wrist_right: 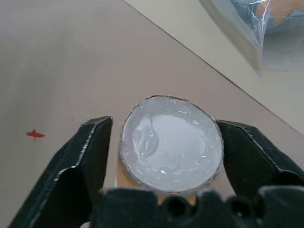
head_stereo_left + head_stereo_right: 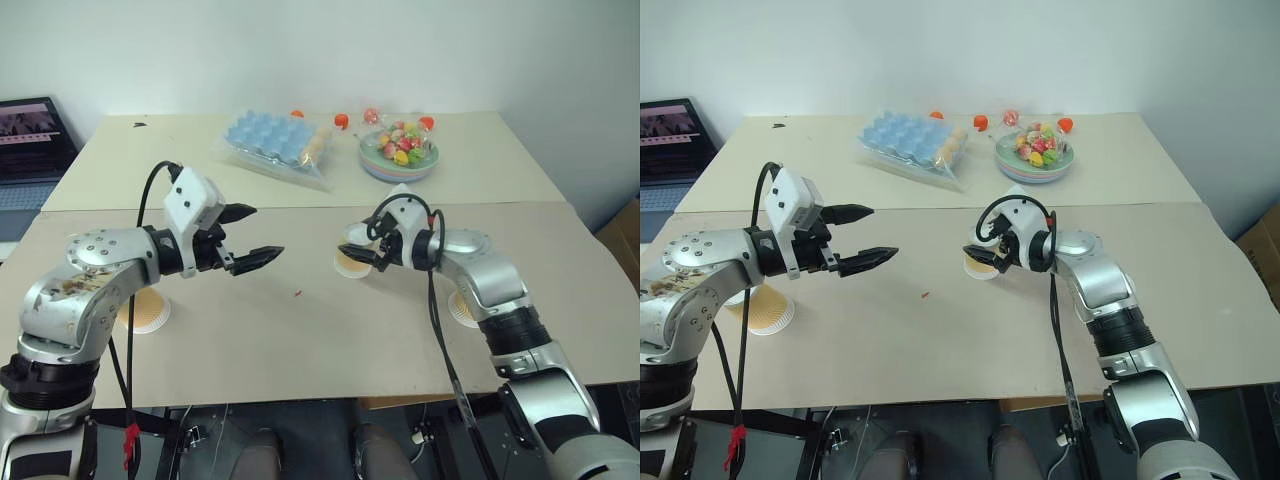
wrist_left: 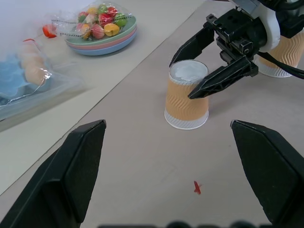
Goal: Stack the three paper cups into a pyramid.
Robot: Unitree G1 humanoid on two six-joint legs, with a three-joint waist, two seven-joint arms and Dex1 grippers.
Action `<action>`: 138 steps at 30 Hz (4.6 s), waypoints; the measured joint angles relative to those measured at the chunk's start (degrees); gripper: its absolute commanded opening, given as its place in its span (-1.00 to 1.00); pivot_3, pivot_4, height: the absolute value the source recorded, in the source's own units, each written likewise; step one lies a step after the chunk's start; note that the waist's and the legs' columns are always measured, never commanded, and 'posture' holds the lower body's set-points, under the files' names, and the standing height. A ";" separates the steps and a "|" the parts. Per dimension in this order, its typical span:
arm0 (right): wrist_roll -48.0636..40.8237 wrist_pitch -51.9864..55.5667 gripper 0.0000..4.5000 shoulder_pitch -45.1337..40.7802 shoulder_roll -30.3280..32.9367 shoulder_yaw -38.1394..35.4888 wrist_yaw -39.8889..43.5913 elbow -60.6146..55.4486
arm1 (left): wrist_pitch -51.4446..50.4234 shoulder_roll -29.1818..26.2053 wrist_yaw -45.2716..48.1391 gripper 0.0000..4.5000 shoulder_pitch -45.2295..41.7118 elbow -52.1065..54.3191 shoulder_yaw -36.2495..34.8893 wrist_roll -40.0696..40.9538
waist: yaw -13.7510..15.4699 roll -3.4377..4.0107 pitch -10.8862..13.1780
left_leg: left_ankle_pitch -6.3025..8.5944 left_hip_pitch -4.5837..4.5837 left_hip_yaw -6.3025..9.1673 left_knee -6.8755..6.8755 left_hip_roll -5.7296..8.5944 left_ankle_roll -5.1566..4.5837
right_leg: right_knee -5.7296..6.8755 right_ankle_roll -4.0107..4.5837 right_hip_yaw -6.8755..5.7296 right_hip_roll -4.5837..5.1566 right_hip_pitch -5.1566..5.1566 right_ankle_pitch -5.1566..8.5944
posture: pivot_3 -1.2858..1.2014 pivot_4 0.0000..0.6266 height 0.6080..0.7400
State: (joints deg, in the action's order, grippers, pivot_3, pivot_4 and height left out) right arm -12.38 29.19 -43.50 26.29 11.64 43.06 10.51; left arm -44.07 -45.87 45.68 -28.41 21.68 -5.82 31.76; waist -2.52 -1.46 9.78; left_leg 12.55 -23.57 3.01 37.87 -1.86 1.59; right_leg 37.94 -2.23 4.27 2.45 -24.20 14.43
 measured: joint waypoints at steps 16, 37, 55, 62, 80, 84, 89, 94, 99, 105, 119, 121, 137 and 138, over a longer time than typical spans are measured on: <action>-2.51 11.35 0.19 -6.01 -1.95 -1.42 0.52 -7.63 | 0.70 -6.93 3.28 1.00 -1.85 -5.24 -3.80 -0.35 | -0.36 0.05 0.04 | 0.00 0.07 0.01 -0.03 -0.03 0.00 | 0.07 0.00 -0.02 -0.04 -0.04 0.01 | 0.03 -0.52 1.00; -0.82 16.58 0.19 -3.33 -18.61 12.37 -5.40 -12.36 | 1.64 -8.16 4.34 1.00 -3.08 -6.12 -4.44 -0.07 | -0.09 0.05 0.04 | -0.01 0.06 0.05 -0.03 -0.04 0.02 | 0.09 0.01 -0.10 -0.04 -0.06 0.01 | 0.03 -0.52 1.00; 5.26 5.88 0.99 -4.32 -18.84 13.09 -2.40 -3.36 | -0.07 -5.23 2.29 1.00 -3.16 -2.78 -4.37 1.43 | -0.17 0.05 0.04 | -0.01 0.07 0.05 -0.03 -0.05 0.02 | 0.11 0.01 -0.10 -0.04 -0.06 0.01 | 0.03 -0.52 1.00; 1.56 10.24 0.99 -4.34 -19.23 8.76 -1.76 -6.93 | -0.83 -5.87 4.45 1.00 -3.14 -2.38 -4.15 2.80 | -0.14 0.04 0.05 | -0.01 0.04 0.06 -0.04 -0.05 0.02 | 0.09 0.01 -0.10 -0.04 -0.07 0.01 | 0.03 -0.52 1.00; -14.19 27.54 0.99 6.82 10.98 -12.43 7.06 -21.04 | 7.14 -17.30 18.28 1.00 12.24 -2.51 -14.19 3.53 | -0.19 0.05 0.10 | 0.00 0.15 -0.02 -0.16 -0.09 0.01 | 0.02 0.13 -0.10 -0.05 -0.03 0.12 | 0.03 -0.52 1.00; -14.84 25.51 0.99 10.84 17.10 -17.61 9.26 -21.17 | 11.89 -17.35 21.13 1.00 14.48 -7.04 -17.99 1.96 | 0.06 0.05 0.10 | 0.02 0.13 -0.05 -0.16 -0.08 -0.01 | -0.03 0.13 -0.09 -0.04 -0.02 0.15 | 0.03 -0.52 1.00; -15.97 26.76 0.99 11.90 20.67 -21.06 7.16 -23.21 | 14.61 -15.85 21.98 1.00 13.71 -9.02 -17.08 1.75 | -0.07 0.07 0.13 | 0.01 0.19 -0.07 -0.16 -0.08 -0.01 | 0.06 0.13 -0.06 -0.04 -0.01 0.15 | 0.03 -0.52 1.00; -20.15 31.18 0.99 10.20 26.53 -25.78 6.56 -29.56 | 15.13 -13.66 22.62 1.00 11.25 -10.39 -12.84 2.13 | 0.04 0.10 0.17 | 0.03 0.11 -0.03 -0.17 -0.10 -0.03 | -0.02 0.12 -0.10 -0.04 -0.01 0.16 | 0.03 -0.52 1.00; -20.62 31.57 0.99 24.45 30.34 -33.59 7.43 -32.75 | 13.69 -12.79 24.39 1.00 7.11 -12.49 -9.23 3.22 | 1.09 0.05 0.16 | 0.04 -0.01 -0.06 -0.11 -0.02 -0.05 | -0.16 0.10 -0.11 0.05 0.03 0.16 | 0.03 -0.52 1.00; -20.29 25.04 0.99 38.53 25.23 -46.24 6.79 -34.29 | 13.63 -10.66 25.84 1.00 0.96 -15.15 -4.27 3.16 | 1.40 -0.02 0.13 | 0.04 0.18 -0.02 -0.09 -0.10 -0.05 | -0.02 0.09 -0.12 -0.10 0.13 0.17 | 0.03 -0.52 1.00; -20.37 11.66 0.99 51.11 11.45 -51.85 1.85 -34.54 | 13.70 -8.56 27.63 1.00 -5.42 -19.79 0.65 1.24 | -0.13 0.01 0.14 | 0.04 0.31 -0.11 -0.09 -0.08 -0.05 | 0.08 0.09 0.04 -0.09 0.20 0.17 | 0.03 -0.52 1.00; -20.34 10.13 0.99 51.05 10.89 -50.59 0.98 -34.53 | 13.50 -8.56 27.60 1.00 -5.93 -20.00 0.88 1.08 | -0.12 0.01 0.14 | 0.04 0.33 -0.10 -0.09 -0.08 -0.05 | 0.10 0.08 0.02 -0.10 0.20 0.18 | 0.03 -0.52 1.00; -18.04 4.68 0.99 44.63 9.12 -38.63 -3.17 -28.76 | 9.75 -9.34 27.02 1.00 -6.46 -16.60 -0.10 2.12 | 0.06 0.01 0.14 | 0.04 0.29 -0.08 -0.09 -0.07 -0.05 | 0.10 0.09 0.02 -0.10 0.17 0.17 | 0.03 -0.52 1.00; -17.88 4.41 0.99 44.34 9.40 -38.35 -3.19 -28.30 | 9.32 -9.41 26.90 1.00 -6.03 -15.94 -0.34 2.22 | 0.06 0.01 0.14 | 0.04 0.29 -0.08 -0.09 -0.08 -0.05 | 0.10 0.09 0.02 -0.10 0.18 0.17 | 0.03 -0.52 1.00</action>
State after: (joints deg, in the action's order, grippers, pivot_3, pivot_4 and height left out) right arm -30.26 33.60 0.83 35.69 -26.71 39.87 -17.79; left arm -34.75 -55.27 72.58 -34.44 5.75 -6.16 33.98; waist -2.45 -1.45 9.93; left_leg 12.59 -23.28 2.93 37.78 -1.94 1.54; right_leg 38.03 -2.14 4.30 2.35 -24.02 14.61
